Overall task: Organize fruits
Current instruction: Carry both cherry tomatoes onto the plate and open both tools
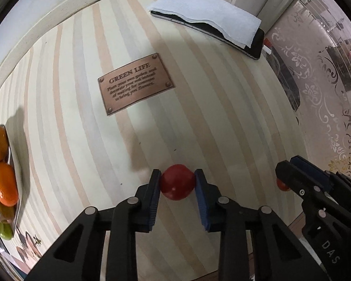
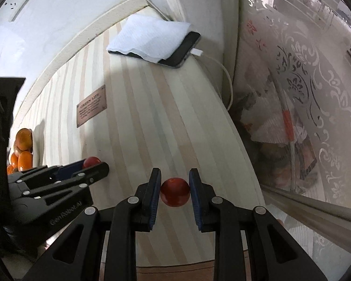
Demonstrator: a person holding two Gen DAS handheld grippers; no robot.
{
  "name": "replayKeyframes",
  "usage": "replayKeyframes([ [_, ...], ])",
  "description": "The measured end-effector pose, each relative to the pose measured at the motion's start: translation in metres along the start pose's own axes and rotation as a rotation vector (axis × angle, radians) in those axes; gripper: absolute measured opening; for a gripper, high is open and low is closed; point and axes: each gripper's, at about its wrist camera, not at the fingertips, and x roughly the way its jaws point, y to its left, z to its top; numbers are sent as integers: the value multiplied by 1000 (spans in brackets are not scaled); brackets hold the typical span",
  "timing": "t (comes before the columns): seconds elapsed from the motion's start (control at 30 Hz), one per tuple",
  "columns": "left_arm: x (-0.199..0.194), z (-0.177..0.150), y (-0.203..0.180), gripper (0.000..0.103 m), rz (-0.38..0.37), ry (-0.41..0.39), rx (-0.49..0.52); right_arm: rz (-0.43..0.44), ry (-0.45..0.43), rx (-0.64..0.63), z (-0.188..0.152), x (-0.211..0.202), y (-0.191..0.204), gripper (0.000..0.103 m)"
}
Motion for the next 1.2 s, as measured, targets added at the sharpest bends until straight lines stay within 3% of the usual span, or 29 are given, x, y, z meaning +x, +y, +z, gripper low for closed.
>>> replayKeyframes([
  [0.3, -51, -35, 53, 26, -79, -76, -176, 68, 10, -119, 9, -14, 52, 27],
  [0.57, -132, -94, 154, 26, -55, -231, -441, 238, 38, -306, 26, -22, 169, 27],
  [0.77, -177, -147, 243, 26, 4, -311, -647, 392, 133, -430, 21, -9, 277, 27],
  [1.0, -188, -195, 343, 26, 29, -331, -798, 452, 205, -480, 7, 17, 377, 27],
  [1.2, -156, -206, 411, 26, -55, -275, -838, 414, 246, -442, -2, 49, 426, 27],
])
